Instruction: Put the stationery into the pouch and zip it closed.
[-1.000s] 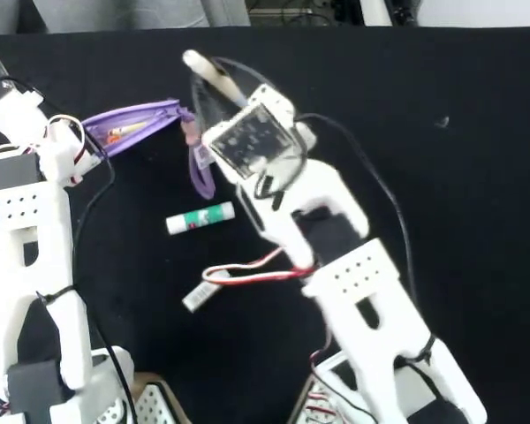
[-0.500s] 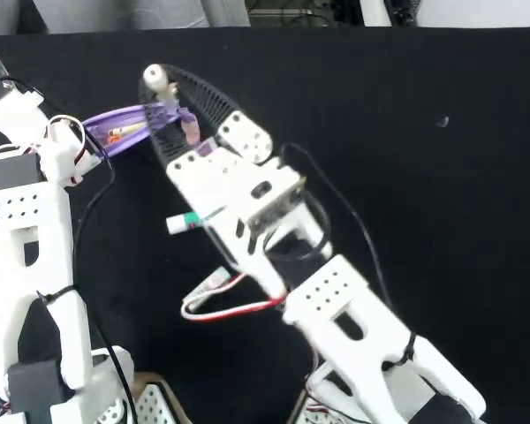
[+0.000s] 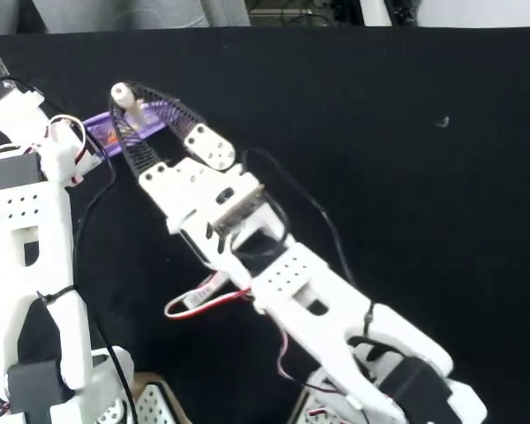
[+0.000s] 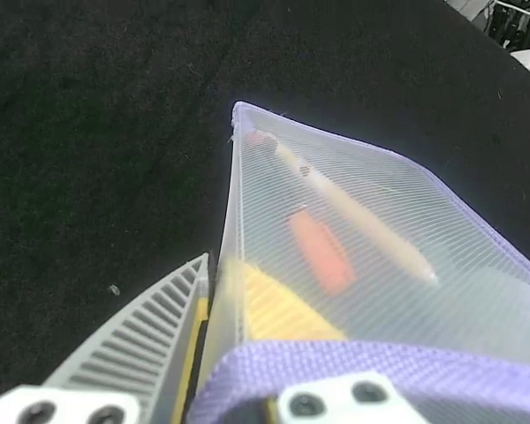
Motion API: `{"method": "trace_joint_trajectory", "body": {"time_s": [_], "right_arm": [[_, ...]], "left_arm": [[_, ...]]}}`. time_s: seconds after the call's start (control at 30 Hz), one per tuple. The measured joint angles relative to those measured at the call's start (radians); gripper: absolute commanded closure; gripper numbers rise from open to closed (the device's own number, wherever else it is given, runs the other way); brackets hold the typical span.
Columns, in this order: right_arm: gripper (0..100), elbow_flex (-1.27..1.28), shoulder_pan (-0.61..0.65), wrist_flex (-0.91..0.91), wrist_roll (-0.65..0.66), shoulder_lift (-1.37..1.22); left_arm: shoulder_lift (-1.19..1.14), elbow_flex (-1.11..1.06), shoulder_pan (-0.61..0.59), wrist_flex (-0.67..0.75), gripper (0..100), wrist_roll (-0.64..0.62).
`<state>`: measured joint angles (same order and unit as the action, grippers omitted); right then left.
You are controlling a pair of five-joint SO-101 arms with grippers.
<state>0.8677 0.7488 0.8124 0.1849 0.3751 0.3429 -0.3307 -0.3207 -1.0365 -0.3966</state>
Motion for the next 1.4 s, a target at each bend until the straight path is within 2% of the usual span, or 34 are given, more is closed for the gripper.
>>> {"method": "trace_joint_trajectory", "body": {"time_s": [0.23,0.4,0.9,1.07,1.4], "right_arm": [[97.3,0.000,0.002,0.000,0.000,-0.035],[84.1,-0.002,0.002,0.000,0.000,-0.135],[84.0,-0.054,0.002,-0.031,0.000,-0.204],[83.5,-0.106,-0.006,-0.310,0.000,-0.110],[83.7,-0.431,-0.006,-1.250,0.011,0.089]], "left_arm": [[0.000,0.000,0.000,0.000,97,0.000],[0.000,0.000,0.000,0.000,97,0.000],[0.000,-0.002,0.000,0.000,97,0.000],[0.000,-0.002,0.000,0.000,97,0.000],[0.000,-0.011,0.000,0.018,97,0.000]]}}
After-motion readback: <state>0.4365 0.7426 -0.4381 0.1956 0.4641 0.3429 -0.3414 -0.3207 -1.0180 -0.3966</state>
